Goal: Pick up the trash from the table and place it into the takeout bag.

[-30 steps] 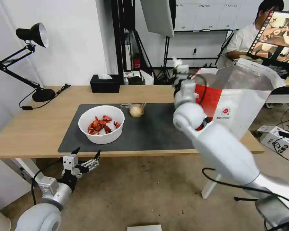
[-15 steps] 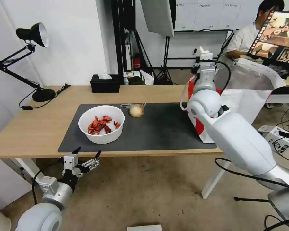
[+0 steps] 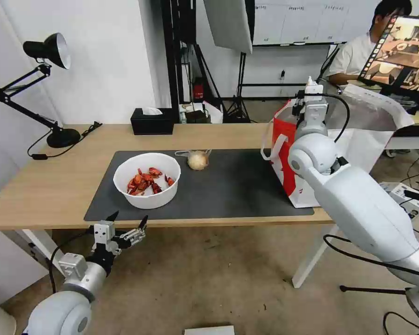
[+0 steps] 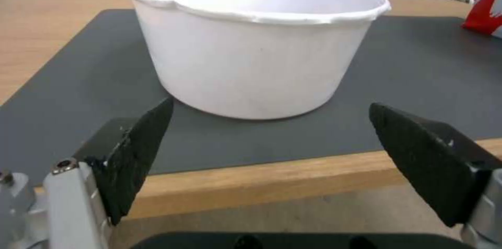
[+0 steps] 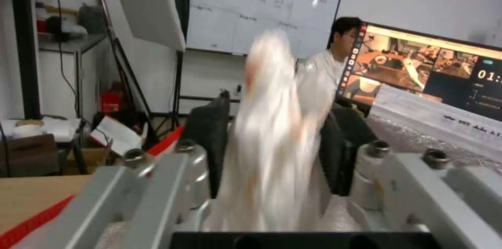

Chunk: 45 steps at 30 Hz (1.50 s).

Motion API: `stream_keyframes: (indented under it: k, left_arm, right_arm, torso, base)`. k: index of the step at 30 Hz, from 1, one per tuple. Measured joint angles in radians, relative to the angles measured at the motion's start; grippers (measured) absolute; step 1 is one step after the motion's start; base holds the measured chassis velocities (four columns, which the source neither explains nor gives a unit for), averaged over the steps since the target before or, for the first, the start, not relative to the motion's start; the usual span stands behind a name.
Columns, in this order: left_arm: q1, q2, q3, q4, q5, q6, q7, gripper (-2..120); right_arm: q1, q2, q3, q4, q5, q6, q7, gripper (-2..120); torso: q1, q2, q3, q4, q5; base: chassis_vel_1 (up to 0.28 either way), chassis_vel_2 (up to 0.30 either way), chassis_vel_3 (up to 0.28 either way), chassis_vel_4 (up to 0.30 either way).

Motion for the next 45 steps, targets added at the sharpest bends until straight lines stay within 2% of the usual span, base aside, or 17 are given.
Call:
stream_keyframes:
  k: [5, 7, 10, 11, 14, 27, 34, 38, 41, 42, 45]
  left_arm:
    - [-0.015, 0.009, 0.010, 0.003, -0.007, 0.000, -0.010, 100]
    - [-0.016, 0.010, 0.010, 0.003, -0.008, 0.000, -0.011, 100]
    - [-0.018, 0.013, 0.010, 0.003, -0.011, 0.001, -0.012, 100]
    - [-0.018, 0.013, 0.010, 0.003, -0.011, 0.001, -0.012, 100]
    - [-0.016, 0.017, 0.006, -0.001, -0.013, 0.001, -0.012, 100]
    - [-0.008, 0.015, 0.003, -0.012, -0.013, 0.002, -0.012, 100]
    - [-0.008, 0.026, -0.007, -0.013, -0.018, 0.003, -0.013, 100]
    - [-0.007, 0.028, -0.010, -0.019, -0.021, 0.003, -0.013, 100]
    - [-0.006, 0.026, -0.010, -0.019, -0.021, 0.003, -0.013, 100]
    - [-0.006, 0.026, -0.010, -0.019, -0.021, 0.003, -0.013, 100]
    - [-0.007, 0.030, -0.009, -0.018, -0.019, 0.003, -0.013, 100]
  right_arm:
    - [-0.013, -0.021, 0.010, 0.015, 0.009, -0.001, -0.002, 65]
    - [-0.014, -0.023, 0.011, 0.016, 0.010, -0.001, -0.003, 67]
    - [-0.022, -0.030, 0.017, 0.026, 0.024, -0.001, -0.009, 83]
    - [-0.022, -0.030, 0.017, 0.026, 0.024, -0.001, -0.009, 83]
    - [-0.030, -0.030, 0.022, 0.040, 0.042, 0.000, -0.011, 97]
    - [-0.038, -0.048, 0.042, 0.070, 0.059, 0.029, -0.017, 100]
    - [-0.057, -0.082, 0.051, 0.143, 0.093, 0.087, -0.055, 100]
    - [-0.100, -0.115, 0.075, 0.195, 0.114, 0.145, -0.139, 100]
    - [-0.193, -0.155, 0.123, 0.261, 0.143, 0.214, -0.288, 100]
    - [-0.193, -0.155, 0.123, 0.261, 0.143, 0.214, -0.288, 100]
    - [-0.284, -0.176, 0.176, 0.304, 0.204, 0.252, -0.378, 100]
  torso:
    - [0.000, 0.000, 0.000, -0.0001, 0.0000]
    - [0.000, 0.000, 0.000, -0.0001, 0.0000]
    - [0.000, 0.000, 0.000, 0.0000, 0.0000]
    - [0.000, 0.000, 0.000, 0.0000, 0.0000]
    - [0.000, 0.000, 0.000, 0.0001, 0.0000]
    - [0.000, 0.000, 0.000, 0.0001, 0.0000]
    - [0.000, 0.000, 0.000, 0.0003, -0.0001]
    - [0.000, 0.000, 0.000, 0.0001, 0.0000]
    - [0.000, 0.000, 0.000, 0.0001, -0.0001]
    - [0.000, 0.000, 0.000, 0.0001, -0.0001]
    - [0.000, 0.000, 0.000, 0.0001, 0.0001]
  base:
    - [0.000, 0.000, 0.000, 0.000]
    - [0.000, 0.000, 0.000, 0.000]
    - [0.000, 0.000, 0.000, 0.000]
    - [0.000, 0.000, 0.000, 0.000]
    - [0.000, 0.000, 0.000, 0.000]
    - [0.000, 0.000, 0.000, 0.000]
    - [0.000, 0.000, 0.000, 0.000]
    - [0.000, 0.000, 0.000, 0.000]
    - [0.000, 0.000, 0.000, 0.000]
    - [0.000, 0.000, 0.000, 0.000]
    - [0.000, 0.000, 0.000, 0.000]
